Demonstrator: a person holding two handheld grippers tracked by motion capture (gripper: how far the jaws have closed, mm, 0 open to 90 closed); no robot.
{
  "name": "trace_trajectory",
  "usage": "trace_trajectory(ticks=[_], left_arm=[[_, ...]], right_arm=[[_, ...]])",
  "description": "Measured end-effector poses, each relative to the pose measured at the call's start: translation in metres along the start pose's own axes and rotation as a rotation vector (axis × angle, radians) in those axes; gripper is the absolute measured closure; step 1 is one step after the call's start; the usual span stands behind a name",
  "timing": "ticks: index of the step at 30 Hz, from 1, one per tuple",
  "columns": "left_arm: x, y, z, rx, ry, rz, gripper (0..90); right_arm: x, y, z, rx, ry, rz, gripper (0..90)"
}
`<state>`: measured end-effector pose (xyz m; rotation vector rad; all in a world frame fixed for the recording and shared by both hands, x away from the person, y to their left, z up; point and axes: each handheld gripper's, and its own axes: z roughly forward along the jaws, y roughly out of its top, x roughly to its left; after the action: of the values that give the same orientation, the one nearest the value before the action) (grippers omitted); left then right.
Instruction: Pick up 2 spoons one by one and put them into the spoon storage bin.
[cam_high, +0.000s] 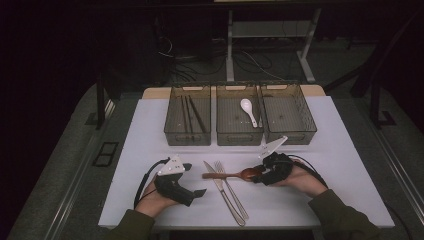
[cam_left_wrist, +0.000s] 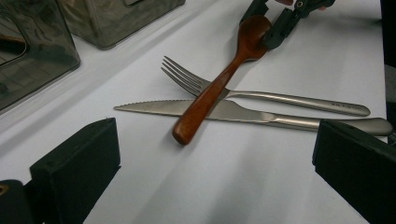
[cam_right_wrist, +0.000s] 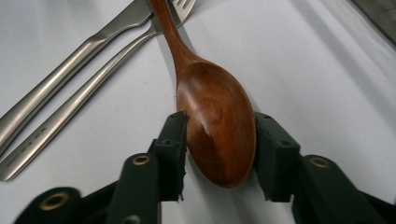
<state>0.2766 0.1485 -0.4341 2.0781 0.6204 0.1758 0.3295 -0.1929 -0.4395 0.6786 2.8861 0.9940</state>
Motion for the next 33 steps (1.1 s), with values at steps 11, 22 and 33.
trace_trajectory(ticks=[11,22,33], left_arm=[[-0.0001,0.0001,0.0001,-0.001,-0.001,0.001,0.0],[0.0,0.0001,-0.0004,-0.001,0.001,0.0,0.0],[0.0001,0.0001,-0.001,-0.005,0.001,-0.001,0.0]], right_arm=[[0.002,0.0007,-0.0003,0.027,0.0,-0.031,75.6],[0.0031,-0.0003,-0.0014,0.035,0.007,-0.033,79.9],[0.0017,-0.002,-0.0029,0.025,0.008,-0.003,80.2]])
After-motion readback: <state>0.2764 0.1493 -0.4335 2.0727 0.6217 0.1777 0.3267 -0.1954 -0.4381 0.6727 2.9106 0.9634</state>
